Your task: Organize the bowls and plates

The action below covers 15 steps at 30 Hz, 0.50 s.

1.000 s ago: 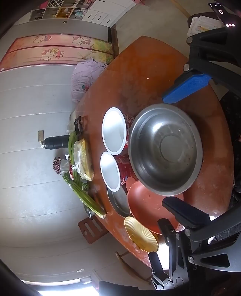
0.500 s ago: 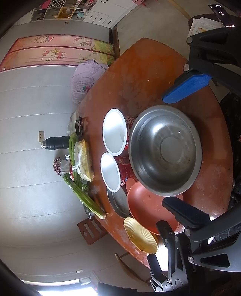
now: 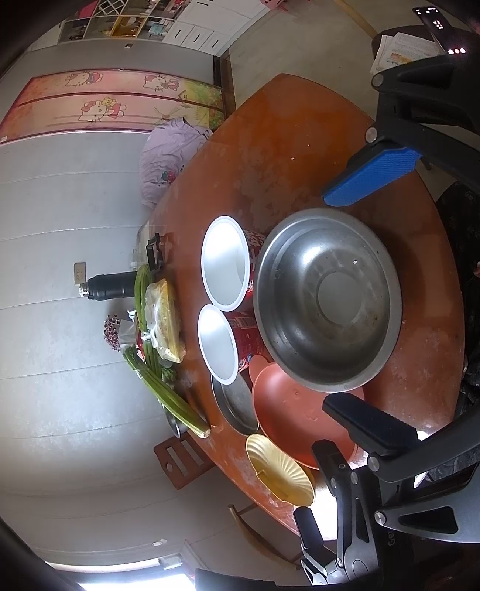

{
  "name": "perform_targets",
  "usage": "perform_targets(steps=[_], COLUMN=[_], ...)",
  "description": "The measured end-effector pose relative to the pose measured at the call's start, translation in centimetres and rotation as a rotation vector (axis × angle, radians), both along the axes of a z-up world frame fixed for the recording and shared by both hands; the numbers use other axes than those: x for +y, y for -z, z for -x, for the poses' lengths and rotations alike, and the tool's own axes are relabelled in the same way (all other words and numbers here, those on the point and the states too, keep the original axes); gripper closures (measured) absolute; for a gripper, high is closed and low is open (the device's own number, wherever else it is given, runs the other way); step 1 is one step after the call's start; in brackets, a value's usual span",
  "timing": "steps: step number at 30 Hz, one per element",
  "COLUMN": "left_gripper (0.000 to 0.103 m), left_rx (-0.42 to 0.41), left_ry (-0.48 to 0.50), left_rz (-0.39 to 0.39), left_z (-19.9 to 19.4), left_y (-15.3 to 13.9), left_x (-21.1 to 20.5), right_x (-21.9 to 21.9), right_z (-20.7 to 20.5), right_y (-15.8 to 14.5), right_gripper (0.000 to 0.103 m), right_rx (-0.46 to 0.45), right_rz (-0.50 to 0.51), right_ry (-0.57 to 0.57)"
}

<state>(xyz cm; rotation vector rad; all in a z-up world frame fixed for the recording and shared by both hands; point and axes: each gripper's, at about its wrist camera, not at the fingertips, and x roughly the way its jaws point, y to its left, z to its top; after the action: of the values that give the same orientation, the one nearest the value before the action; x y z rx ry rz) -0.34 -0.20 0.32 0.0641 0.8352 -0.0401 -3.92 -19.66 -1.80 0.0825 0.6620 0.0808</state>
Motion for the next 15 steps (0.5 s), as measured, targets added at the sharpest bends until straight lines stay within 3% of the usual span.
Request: perform_targets(steps=[15], left_gripper=[0.002], left_rx=[0.001], left_ry=[0.004], left_rz=[0.003], left_z=[-0.17], left_y=[0.18], left_x=[-0.11], right_x=[-0.14], right_z=[0.12], right_y=[-0.13], right_gripper=[0.002], right_rx=[-0.004], right_rz=[-0.014], right_ry=[-0.021])
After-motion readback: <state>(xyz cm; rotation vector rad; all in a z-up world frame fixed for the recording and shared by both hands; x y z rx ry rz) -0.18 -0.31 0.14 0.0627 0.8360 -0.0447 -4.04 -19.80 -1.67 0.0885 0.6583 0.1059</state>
